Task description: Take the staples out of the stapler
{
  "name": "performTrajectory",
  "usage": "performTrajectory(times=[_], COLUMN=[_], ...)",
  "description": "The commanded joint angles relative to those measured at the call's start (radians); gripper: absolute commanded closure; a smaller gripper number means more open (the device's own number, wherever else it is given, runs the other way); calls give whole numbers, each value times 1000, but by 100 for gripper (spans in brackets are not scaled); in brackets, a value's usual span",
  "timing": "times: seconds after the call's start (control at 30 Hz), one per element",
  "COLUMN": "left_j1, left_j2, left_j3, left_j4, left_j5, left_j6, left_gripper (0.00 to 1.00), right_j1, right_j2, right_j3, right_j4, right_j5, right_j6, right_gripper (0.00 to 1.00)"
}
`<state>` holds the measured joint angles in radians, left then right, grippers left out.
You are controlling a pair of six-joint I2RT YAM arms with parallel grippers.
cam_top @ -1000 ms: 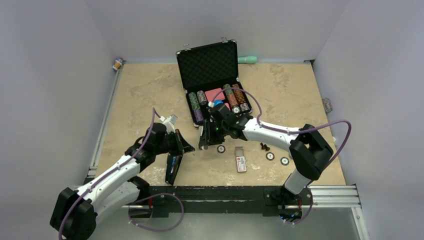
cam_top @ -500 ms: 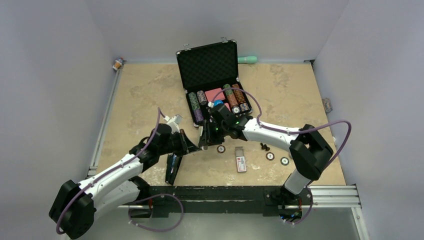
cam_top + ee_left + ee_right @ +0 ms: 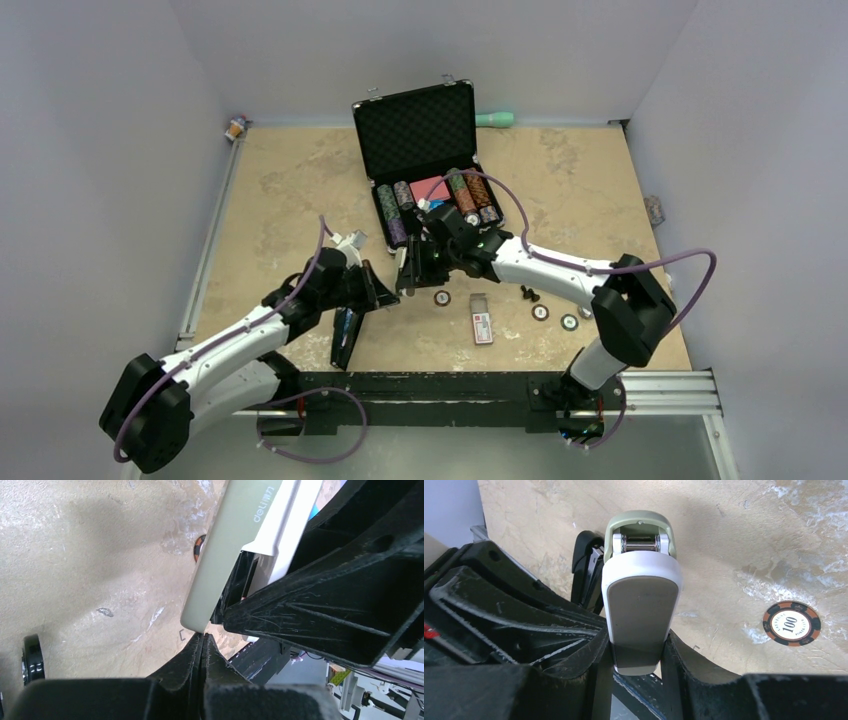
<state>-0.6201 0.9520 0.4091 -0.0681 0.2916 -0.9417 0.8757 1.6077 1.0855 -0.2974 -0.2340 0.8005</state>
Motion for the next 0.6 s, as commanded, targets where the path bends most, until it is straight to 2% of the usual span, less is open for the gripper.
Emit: performTrajectory(times=[0.0, 0.33, 0.57], left_j1=[-1, -3, -2], left_j2=[19, 22, -18], left_j3=[-1, -1, -36], left_j4=[51, 95, 201], left_j5=[-17, 0, 57], left_j6=[18, 17, 4], left_gripper=[100, 100, 100], right_j1=[15, 19, 20], right_j2=[-55, -45, -29], right_j3=[16, 1, 2], right_j4=[48, 64, 68], right_j5=[-57, -63, -55], right_j6=[14, 18, 20], right_gripper=[100, 100, 100])
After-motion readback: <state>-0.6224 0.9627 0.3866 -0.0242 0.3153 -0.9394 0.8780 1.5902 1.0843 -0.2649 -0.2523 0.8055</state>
